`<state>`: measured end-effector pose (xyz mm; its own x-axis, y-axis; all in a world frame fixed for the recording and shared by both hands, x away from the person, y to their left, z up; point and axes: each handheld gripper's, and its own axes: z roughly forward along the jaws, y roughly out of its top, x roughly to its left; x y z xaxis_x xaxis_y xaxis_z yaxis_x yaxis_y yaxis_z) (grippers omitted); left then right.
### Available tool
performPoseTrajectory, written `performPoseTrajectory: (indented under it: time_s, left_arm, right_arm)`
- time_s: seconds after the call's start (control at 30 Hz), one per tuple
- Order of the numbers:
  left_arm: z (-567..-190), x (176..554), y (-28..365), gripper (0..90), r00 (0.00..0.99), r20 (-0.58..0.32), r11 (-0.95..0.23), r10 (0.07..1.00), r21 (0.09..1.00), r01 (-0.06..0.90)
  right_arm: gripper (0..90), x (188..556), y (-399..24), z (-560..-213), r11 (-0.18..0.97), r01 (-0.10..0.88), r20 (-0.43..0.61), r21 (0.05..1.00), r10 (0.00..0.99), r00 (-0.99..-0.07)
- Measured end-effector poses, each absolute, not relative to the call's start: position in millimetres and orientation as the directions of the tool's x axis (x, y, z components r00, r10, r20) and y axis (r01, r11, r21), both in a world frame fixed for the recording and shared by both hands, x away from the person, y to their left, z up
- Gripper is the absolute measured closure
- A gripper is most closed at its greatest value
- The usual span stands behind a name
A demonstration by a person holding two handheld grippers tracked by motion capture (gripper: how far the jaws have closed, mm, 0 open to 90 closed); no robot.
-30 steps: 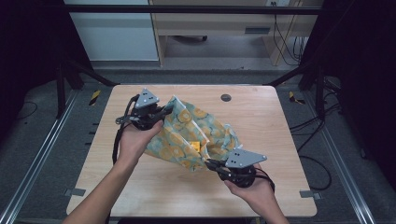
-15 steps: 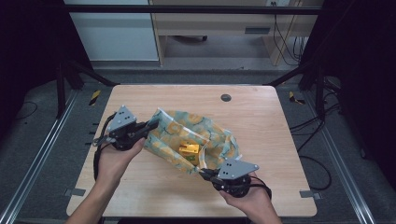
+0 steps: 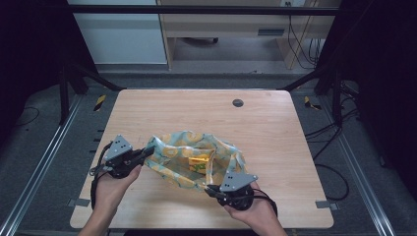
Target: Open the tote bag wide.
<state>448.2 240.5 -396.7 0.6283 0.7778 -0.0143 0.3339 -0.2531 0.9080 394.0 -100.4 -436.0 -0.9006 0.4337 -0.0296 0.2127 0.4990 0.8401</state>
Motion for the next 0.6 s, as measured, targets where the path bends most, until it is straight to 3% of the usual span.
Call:
performPoseTrajectory:
  time_s: [0.6]
  left_arm:
    - [-447.9, 461.1, 246.2, 90.0, 0.606, -0.01, -0.301, 0.796, 0.861, 0.409]
  right_arm:
    - [86.1, 408.2, -100.9, -458.3, 0.527, 0.28, 0.001, 0.803, 0.468, -0.884]
